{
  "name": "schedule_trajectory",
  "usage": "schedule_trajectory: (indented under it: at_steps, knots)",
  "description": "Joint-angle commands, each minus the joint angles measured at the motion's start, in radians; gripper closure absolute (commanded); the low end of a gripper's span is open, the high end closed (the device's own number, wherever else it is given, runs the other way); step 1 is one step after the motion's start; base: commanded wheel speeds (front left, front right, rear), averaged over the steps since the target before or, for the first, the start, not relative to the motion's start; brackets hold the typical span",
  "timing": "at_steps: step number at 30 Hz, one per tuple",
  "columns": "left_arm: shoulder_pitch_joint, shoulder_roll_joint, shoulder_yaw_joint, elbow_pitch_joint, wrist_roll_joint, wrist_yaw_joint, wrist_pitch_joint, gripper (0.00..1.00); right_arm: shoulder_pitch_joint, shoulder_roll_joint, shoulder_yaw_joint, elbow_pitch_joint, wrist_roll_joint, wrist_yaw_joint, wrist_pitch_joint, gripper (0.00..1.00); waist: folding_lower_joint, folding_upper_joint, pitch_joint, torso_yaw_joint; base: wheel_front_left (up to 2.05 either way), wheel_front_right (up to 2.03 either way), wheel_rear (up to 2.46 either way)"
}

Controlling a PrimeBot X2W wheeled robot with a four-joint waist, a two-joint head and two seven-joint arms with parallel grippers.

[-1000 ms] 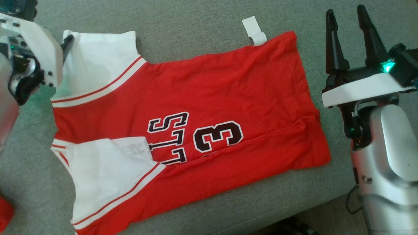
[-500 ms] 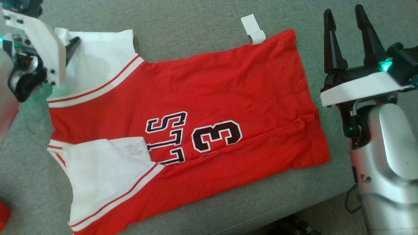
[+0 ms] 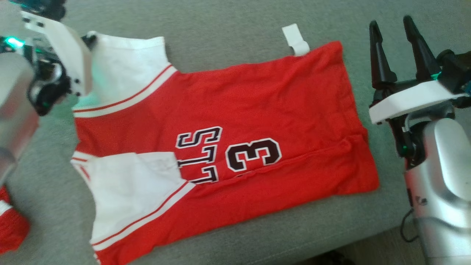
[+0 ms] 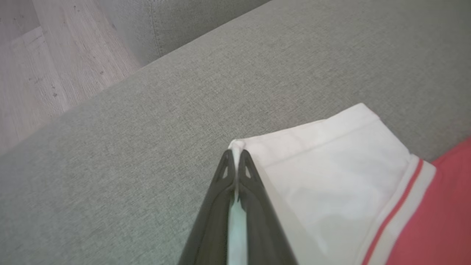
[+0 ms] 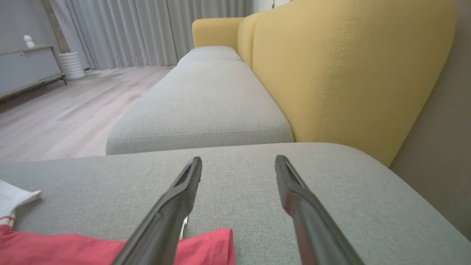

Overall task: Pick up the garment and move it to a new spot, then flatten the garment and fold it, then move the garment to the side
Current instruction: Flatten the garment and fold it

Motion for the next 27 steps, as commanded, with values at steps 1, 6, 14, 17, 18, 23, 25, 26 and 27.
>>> schedule_trajectory:
  at_steps: [1, 6, 14, 17, 18, 23, 25, 26, 27]
  knots:
    - [-0.042, 0.025, 0.018, -0.029, 0.008, 0.002, -0.029, 1.0, -0.029, -0.019, 0.011, -0.012, 0.012, 0.008, 0.023, 0.0, 0.0, 0.0, -0.027, 0.034, 0.0, 0.0, 0.0]
    - [-0.047, 0.018, -0.004, -0.096, 0.016, 0.002, -0.11, 1.0, -0.065, -0.095, 0.028, 0.067, 0.043, 0.008, 0.086, 0.0, 0.0, 0.0, -0.056, 0.093, 0.0, 0.0, 0.0]
    - [-0.027, 0.017, -0.037, -0.205, 0.036, 0.002, -0.188, 1.0, -0.102, -0.237, 0.137, 0.242, 0.137, 0.008, 0.189, 0.0, 0.0, 0.0, -0.084, 0.18, 0.0, 0.0, 0.0]
    - [-0.018, 0.015, -0.045, -0.243, 0.043, 0.002, -0.2, 1.0, -0.12, -0.29, 0.203, 0.306, 0.169, 0.008, 0.218, 0.0, 0.0, 0.0, -0.083, 0.201, 0.0, 0.0, 0.0]
    - [-0.016, 0.016, -0.047, -0.255, 0.047, 0.002, -0.202, 1.0, -0.127, -0.302, 0.227, 0.325, 0.185, 0.008, 0.228, 0.0, 0.0, 0.0, -0.081, 0.205, 0.0, 0.0, 0.0]
    - [-0.011, 0.016, -0.053, -0.297, 0.053, 0.002, -0.198, 1.0, -0.162, -0.35, 0.321, 0.384, 0.24, 0.008, 0.254, 0.0, 0.0, 0.0, -0.067, 0.22, 0.0, 0.0, 0.0]
    - [-0.013, 0.017, -0.055, -0.308, 0.054, 0.002, -0.196, 1.0, -0.182, -0.366, 0.359, 0.405, 0.264, 0.008, 0.251, 0.0, 0.0, 0.0, -0.06, 0.224, 0.0, 0.0, 0.0]
    - [-0.015, 0.018, -0.056, -0.311, 0.055, 0.002, -0.196, 1.0, -0.193, -0.372, 0.374, 0.416, 0.276, 0.008, 0.247, 0.0, 0.0, 0.0, -0.057, 0.225, 0.0, 0.0, 0.0]
    - [-0.016, 0.019, -0.056, -0.314, 0.056, 0.002, -0.194, 1.0, -0.204, -0.376, 0.388, 0.427, 0.286, 0.008, 0.242, 0.0, 0.0, 0.0, -0.053, 0.225, 0.0, 0.0, 0.0]
